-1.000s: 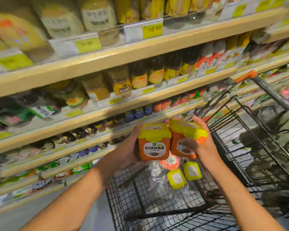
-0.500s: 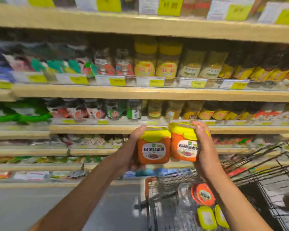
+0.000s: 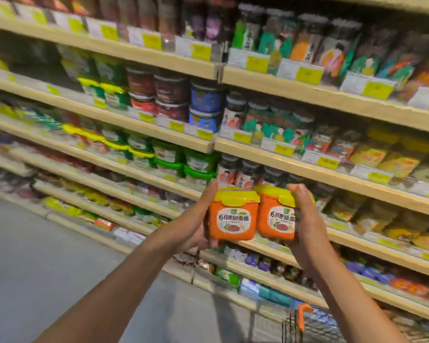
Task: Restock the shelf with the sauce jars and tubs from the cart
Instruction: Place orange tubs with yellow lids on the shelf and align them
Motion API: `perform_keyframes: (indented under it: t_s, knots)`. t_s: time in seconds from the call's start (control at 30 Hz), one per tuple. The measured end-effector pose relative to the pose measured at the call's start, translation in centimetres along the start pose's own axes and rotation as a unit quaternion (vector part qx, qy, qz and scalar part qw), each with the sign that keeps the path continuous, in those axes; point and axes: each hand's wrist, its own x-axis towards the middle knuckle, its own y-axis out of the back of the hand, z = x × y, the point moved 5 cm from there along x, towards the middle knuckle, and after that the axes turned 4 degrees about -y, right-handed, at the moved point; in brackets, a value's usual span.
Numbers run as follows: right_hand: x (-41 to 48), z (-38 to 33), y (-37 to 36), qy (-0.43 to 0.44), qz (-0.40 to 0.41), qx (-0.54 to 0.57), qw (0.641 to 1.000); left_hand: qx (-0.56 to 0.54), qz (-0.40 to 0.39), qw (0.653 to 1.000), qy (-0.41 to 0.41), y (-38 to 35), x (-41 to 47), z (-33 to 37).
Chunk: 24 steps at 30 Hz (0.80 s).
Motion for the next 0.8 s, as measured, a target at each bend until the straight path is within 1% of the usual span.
perform_keyframes:
  t_s: [0.1, 0.23, 0.4, 0.53, 0.67, 0.8]
  knots:
    - [0.4, 0.7, -6.4, -0.016, -0.047, -0.013, 0.999, 0.026, 0.015, 0.999, -0.028, 4.8, -4.1, 2.1]
    - [0.8, 1.6, -14.5, -0.030, -0.120, -0.032, 0.992, 0.026, 0.075, 0.995, -0.064, 10.6, -9.4, 4.1]
    - [0.9, 3.0, -23.2, -0.044, -0.193, -0.052, 0.979, 0.023, 0.154, 0.984, -0.091, 15.5, -15.8, 6.1]
    - [1.0, 3.8, -28.8, -0.055, -0.276, -0.086, 0.956, 0.025, 0.243, 0.965, -0.093, 18.5, -20.2, 6.9]
    - [1.3, 4.5, -33.9, -0.058, -0.351, -0.097, 0.929, 0.019, 0.282, 0.952, -0.115, 20.7, -23.8, 7.7]
    - [1.4, 5.5, -38.5, -0.083, -0.415, -0.093, 0.901, 0.017, 0.327, 0.937, -0.124, 23.4, -26.5, 8.0]
